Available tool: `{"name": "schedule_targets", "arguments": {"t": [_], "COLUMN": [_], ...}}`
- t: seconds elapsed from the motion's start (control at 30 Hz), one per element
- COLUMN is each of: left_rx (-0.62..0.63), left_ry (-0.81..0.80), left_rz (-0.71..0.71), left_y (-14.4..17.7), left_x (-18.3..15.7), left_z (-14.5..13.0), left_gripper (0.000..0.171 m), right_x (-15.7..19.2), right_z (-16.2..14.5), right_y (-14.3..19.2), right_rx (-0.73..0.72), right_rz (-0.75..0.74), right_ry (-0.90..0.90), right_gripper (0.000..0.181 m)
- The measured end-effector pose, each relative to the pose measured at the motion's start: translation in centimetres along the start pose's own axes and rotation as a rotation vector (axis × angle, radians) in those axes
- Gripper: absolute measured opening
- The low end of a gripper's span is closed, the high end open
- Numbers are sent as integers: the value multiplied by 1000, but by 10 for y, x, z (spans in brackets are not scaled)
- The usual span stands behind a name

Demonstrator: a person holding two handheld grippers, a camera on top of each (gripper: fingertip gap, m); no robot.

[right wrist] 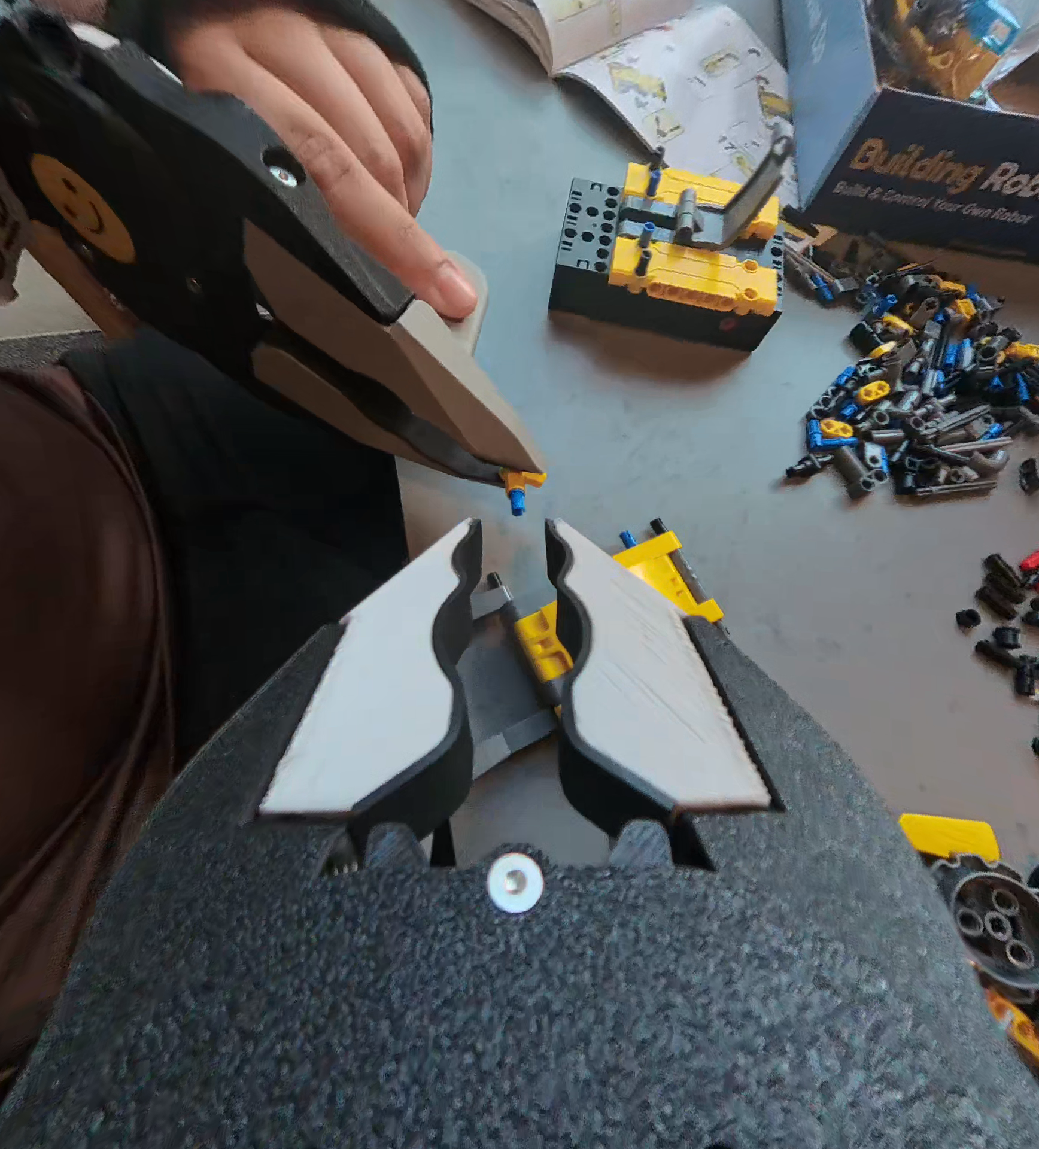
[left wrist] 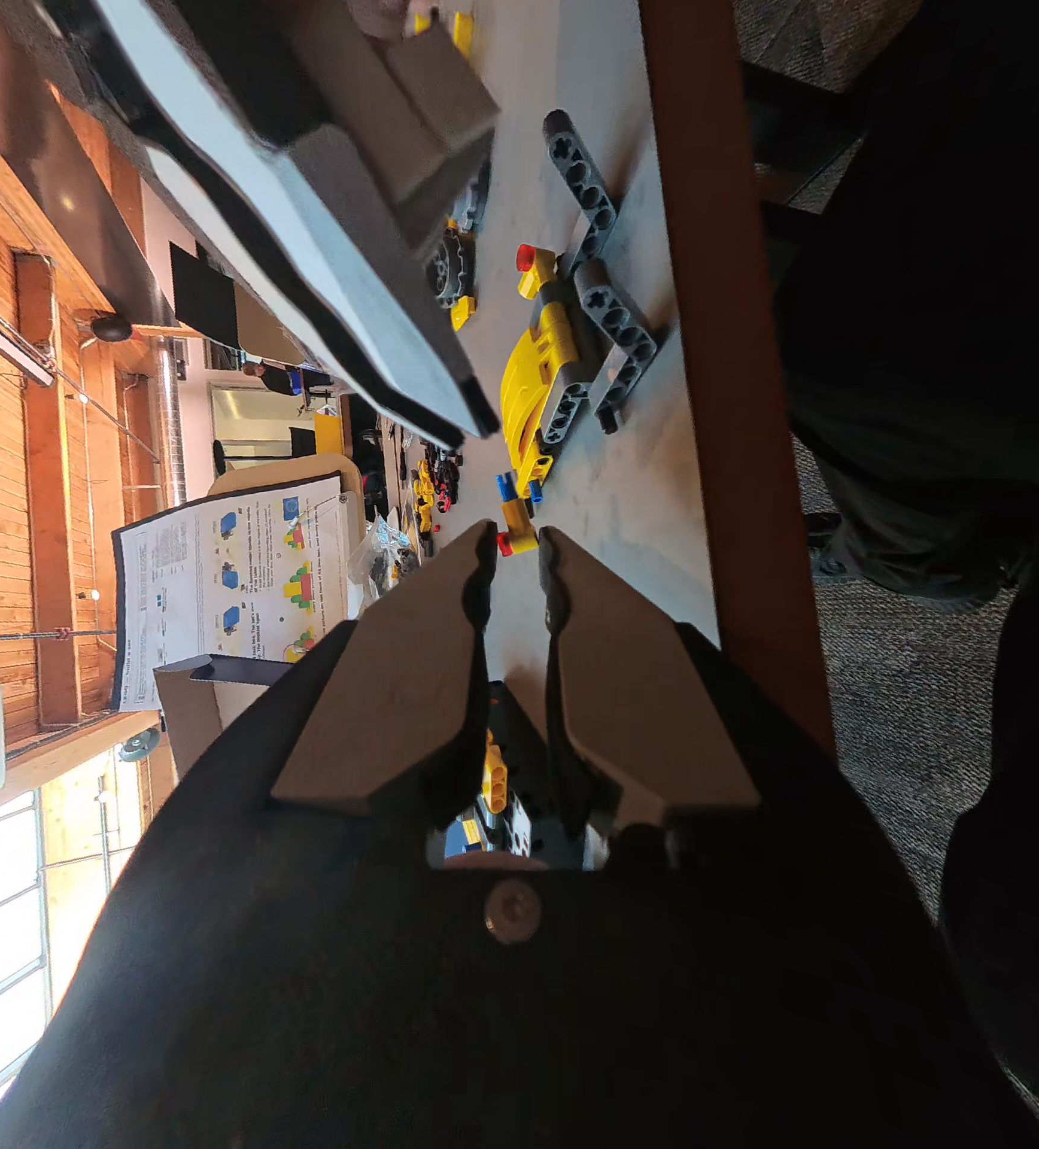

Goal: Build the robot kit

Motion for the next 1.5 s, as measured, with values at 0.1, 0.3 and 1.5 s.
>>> {"name": "schedule_targets", "arguments": {"t": [0.1, 0.3, 1.5], "left_rx": [-27, -66, -330], "left_ry": [-18, -39, 1198], "left_rz": [32, 65, -351], "left_y": [3, 6, 7], "left_x": [5, 7, 20], "left_z": [5, 12, 7], "left_gripper": [10, 10, 13], "right_x": [5, 6, -10], "right_z": [1, -3, -15], "right_y": [-9, -12, 32], "right_rx": [-4, 12, -30], "right_rz": [18, 25, 3], "right_ry": [18, 62, 209], "right_gripper": [19, 3, 18]}}
Point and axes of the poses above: each gripper's, where its closed fingertips meet, y back along the fingers, z out of its top, x = y × z across the jaws, the point moved 3 cm from there along y, back along the fingers, and after that the axes turned 10 degrees about -x, right-handed, at the moved point
